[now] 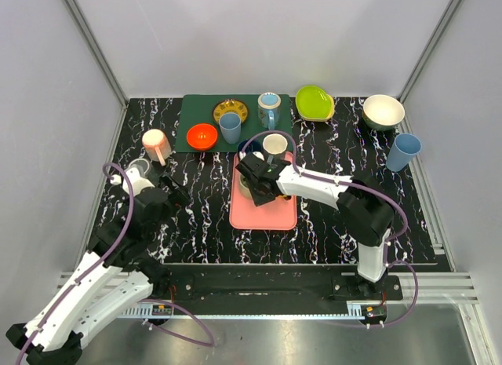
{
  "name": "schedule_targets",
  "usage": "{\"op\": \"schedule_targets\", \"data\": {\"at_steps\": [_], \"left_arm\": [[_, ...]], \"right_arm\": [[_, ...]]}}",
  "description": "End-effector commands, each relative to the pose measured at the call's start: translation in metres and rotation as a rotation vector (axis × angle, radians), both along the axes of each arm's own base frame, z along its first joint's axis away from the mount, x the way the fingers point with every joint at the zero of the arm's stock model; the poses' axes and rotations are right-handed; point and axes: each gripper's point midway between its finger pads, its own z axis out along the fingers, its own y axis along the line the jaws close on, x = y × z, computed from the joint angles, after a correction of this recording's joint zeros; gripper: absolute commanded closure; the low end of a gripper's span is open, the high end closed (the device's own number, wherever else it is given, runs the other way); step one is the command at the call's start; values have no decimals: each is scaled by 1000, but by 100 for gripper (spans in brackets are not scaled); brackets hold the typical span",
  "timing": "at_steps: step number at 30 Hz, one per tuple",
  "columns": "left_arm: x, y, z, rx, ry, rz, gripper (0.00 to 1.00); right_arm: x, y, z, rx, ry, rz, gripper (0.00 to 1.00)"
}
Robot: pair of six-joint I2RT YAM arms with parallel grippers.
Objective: Turn the mug right side up
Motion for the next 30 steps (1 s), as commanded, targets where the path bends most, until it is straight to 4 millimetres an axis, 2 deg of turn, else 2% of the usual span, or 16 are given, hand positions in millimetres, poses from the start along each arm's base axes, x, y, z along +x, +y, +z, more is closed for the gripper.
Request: {"op": "schedule_targets", "data": {"at_steps": [1, 2, 3, 6, 8, 11, 16, 17, 18, 19, 20, 21, 23, 24, 26, 30], "left_arm": [[8, 3, 14, 23, -39, 20, 1], [8, 3, 15, 27, -38, 16, 1], [8, 3, 14, 28, -37, 16, 1], [8, 4, 14, 34, -37, 20, 1], [9, 4, 14, 43, -39, 18, 1], [13, 2, 16, 78, -39, -8, 1], [34, 6, 27, 155, -44, -3, 1], [43, 2, 34, 156, -61, -38, 1], [52, 15, 36, 156, -53, 9, 1], [63, 19, 28, 166, -9, 19, 1], [74, 16, 35, 148, -16, -12, 1], [88, 31, 23, 156, 40, 32, 3], [105, 45, 26, 167, 59, 54, 6], [114, 48, 12, 181, 113, 61, 7], [123, 59, 7, 187, 140, 87, 9], [130, 77, -24, 152, 208, 125, 11]], "right_arm": [[28, 12, 19, 52, -73, -11, 100], [28, 12, 19, 52, -72, -6, 94], [26, 12, 20, 55, -68, -2, 77], [25, 14, 27, 84, -74, 4, 47], [22, 17, 35, 115, -82, 9, 40], [14, 27, 65, 192, -113, 29, 30], [-10, 42, 172, 422, -207, 100, 27], [-17, 37, 203, 483, -249, 113, 26], [-18, 32, 221, 508, -285, 115, 27], [-19, 25, 234, 521, -317, 113, 26], [-24, 13, 258, 551, -376, 123, 26], [-23, 4, 261, 536, -409, 108, 26], [-27, -16, 267, 518, -461, 102, 26], [-26, -25, 265, 500, -485, 83, 25], [-29, -41, 251, 457, -498, 68, 25], [-35, -53, 226, 413, -481, 65, 25]]}}
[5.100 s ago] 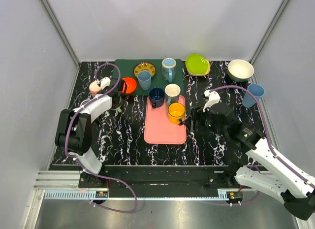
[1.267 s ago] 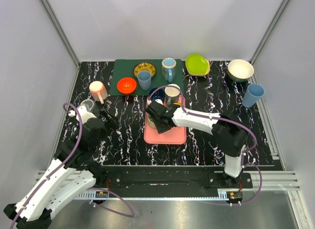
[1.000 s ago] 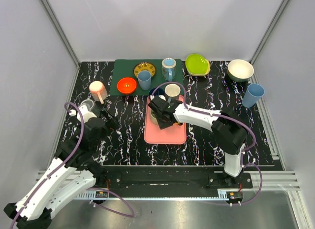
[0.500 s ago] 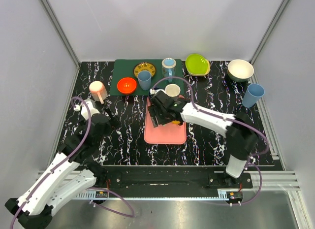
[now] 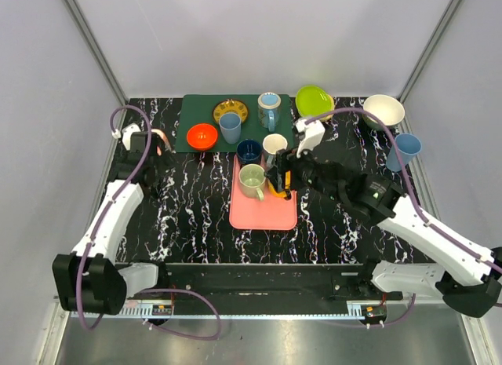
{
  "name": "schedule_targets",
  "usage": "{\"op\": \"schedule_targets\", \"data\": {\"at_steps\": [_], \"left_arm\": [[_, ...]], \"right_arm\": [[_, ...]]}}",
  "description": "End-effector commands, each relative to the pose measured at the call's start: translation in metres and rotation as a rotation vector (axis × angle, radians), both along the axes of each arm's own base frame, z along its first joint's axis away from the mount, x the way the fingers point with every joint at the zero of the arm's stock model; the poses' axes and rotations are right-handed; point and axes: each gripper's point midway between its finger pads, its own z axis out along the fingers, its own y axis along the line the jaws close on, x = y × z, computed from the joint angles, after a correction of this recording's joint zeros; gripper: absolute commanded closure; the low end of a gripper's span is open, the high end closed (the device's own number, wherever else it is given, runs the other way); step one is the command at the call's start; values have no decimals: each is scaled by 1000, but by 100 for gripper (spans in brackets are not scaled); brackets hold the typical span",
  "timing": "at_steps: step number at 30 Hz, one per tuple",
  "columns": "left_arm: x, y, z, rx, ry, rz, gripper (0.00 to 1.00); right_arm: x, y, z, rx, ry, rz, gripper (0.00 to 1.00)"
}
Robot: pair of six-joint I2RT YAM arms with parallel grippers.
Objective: Turn the mug right side up
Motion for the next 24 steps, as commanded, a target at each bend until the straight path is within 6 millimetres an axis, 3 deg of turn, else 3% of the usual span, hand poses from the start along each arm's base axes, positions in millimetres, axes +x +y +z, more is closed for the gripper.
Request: {"op": "schedule_targets", "data": {"at_steps": [1, 5, 17, 21, 24], "left_arm": [[16, 12, -2, -33, -28, -5, 11], [17, 41, -27, -38, 40, 67, 15], [27, 58, -77, -32, 164, 92, 24], [32, 65, -85, -36, 171, 102, 39], [37, 68, -88, -43, 184, 101, 43]], "right_arm": [[3, -15, -55, -147, 39, -40, 25], [-1, -20, -65, -136, 36, -37, 25], [-11, -31, -66, -86, 17, -39, 24], [-13, -33, -61, -70, 9, -36, 24], [-13, -36, -62, -79, 4, -47, 24]]}}
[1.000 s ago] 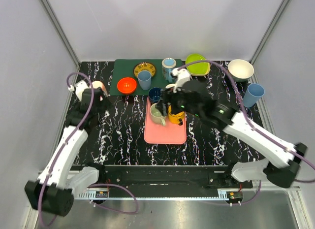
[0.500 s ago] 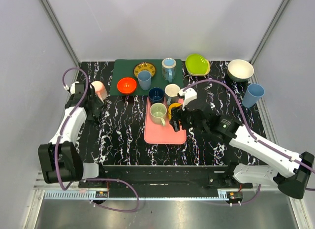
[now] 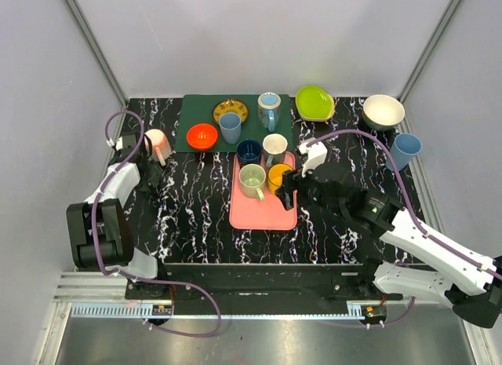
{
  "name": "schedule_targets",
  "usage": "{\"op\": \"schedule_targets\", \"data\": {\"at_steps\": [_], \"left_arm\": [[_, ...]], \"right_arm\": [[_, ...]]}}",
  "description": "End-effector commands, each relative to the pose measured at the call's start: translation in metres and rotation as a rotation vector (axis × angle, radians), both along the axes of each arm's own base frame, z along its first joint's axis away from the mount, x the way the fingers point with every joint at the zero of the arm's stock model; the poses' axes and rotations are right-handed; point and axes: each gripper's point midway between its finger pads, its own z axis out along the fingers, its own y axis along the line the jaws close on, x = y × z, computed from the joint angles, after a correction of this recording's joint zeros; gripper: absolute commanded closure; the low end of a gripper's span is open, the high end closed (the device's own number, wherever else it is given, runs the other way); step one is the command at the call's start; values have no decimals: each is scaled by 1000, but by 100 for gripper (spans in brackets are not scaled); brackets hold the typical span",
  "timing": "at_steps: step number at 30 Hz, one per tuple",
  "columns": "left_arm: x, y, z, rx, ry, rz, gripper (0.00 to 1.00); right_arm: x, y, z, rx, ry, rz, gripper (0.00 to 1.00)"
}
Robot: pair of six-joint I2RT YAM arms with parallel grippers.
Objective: Turn the mug right side up
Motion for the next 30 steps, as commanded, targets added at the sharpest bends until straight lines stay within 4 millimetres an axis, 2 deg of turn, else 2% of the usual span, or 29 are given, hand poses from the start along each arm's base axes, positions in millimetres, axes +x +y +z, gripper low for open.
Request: {"op": "schedule_targets", "data": {"at_steps": [1, 2, 7, 12, 16, 17, 18, 21, 24, 25, 27, 28, 30], "left_arm": [[18, 6, 2, -1, -37, -11, 43], [19, 6, 0, -4, -33, -10, 43], [19, 13, -5, -8, -20, 0, 58], [17, 19, -8, -18, -18, 11, 65], [18, 20, -7, -27, -23, 13, 83], [17, 20, -7, -27, -25, 15, 93], [18, 20, -6, -29, -28, 15, 98], [18, 18, -2, -32, -40, 12, 100], [15, 11, 8, -70, -73, 18, 100], [15, 8, 26, -77, -132, 17, 100], [12, -4, 44, -95, -185, -1, 100], [9, -9, 65, -87, -240, -16, 100], [2, -26, 82, -100, -271, -56, 100]], "right_arm": [[5, -3, 13, 33, -44, -27, 24], [5, -3, 13, 33, -46, -28, 24], [7, -2, 8, 18, -40, -34, 24], [10, 0, 3, 1, -33, -37, 24], [11, 2, 0, -2, -29, -36, 24], [11, 2, 1, -1, -29, -35, 24], [11, 2, -1, -3, -27, -35, 24], [11, 1, -2, 0, -23, -41, 24], [10, 1, -4, 4, -17, -45, 24], [9, 0, -3, 9, -17, -46, 24], [8, 4, -1, 26, -9, -39, 24], [7, 5, 0, 33, -8, -35, 24], [6, 11, 4, 68, 3, -22, 24]]}}
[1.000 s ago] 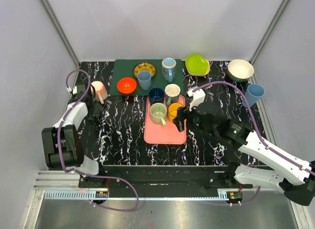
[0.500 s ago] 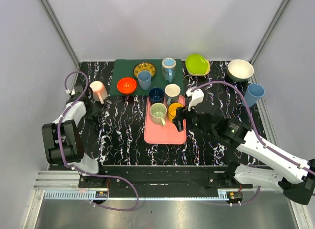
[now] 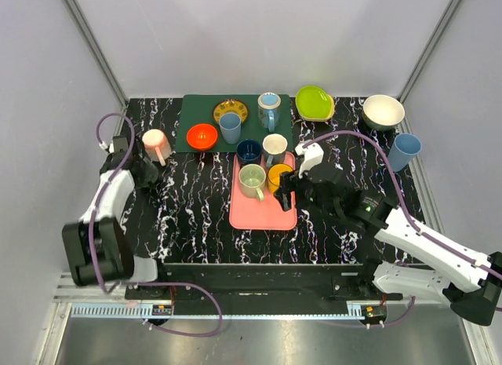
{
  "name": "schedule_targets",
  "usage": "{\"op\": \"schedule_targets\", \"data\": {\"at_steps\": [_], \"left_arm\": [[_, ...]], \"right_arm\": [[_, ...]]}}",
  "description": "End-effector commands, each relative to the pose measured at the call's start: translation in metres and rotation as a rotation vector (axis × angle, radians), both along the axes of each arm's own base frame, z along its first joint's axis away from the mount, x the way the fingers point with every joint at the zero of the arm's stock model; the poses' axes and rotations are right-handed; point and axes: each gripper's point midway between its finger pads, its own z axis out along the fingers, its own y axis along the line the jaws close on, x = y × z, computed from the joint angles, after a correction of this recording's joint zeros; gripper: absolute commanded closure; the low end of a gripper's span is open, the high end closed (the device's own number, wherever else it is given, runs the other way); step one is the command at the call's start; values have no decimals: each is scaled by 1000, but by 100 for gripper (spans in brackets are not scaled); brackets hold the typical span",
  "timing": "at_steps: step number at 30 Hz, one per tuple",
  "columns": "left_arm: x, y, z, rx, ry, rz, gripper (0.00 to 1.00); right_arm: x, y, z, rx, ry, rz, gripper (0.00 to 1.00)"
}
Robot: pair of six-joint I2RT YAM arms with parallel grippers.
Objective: Turn the mug right side up
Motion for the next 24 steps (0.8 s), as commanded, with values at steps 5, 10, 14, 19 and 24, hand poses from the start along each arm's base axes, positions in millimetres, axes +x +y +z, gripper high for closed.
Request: {"op": "schedule_targets", "data": {"at_steps": [5, 10, 14, 19, 24], "left_arm": [[-20, -67, 141, -75, -454, -136, 100], [-56, -138, 211, -304, -746, -362, 100], [-80, -194, 251, -588, -921, -552, 100], [-119, -234, 287, -806, -1044, -735, 100], [-154, -251, 318, -910, -1158, -904, 100]], "right_arm": [[-3, 33, 28, 191, 29, 51, 24], [-29, 68, 65, 463, 56, 219, 24], [-57, 91, 94, 640, 141, 381, 23], [-79, 97, 127, 781, 147, 513, 22], [-83, 100, 131, 832, 181, 543, 20]]}}
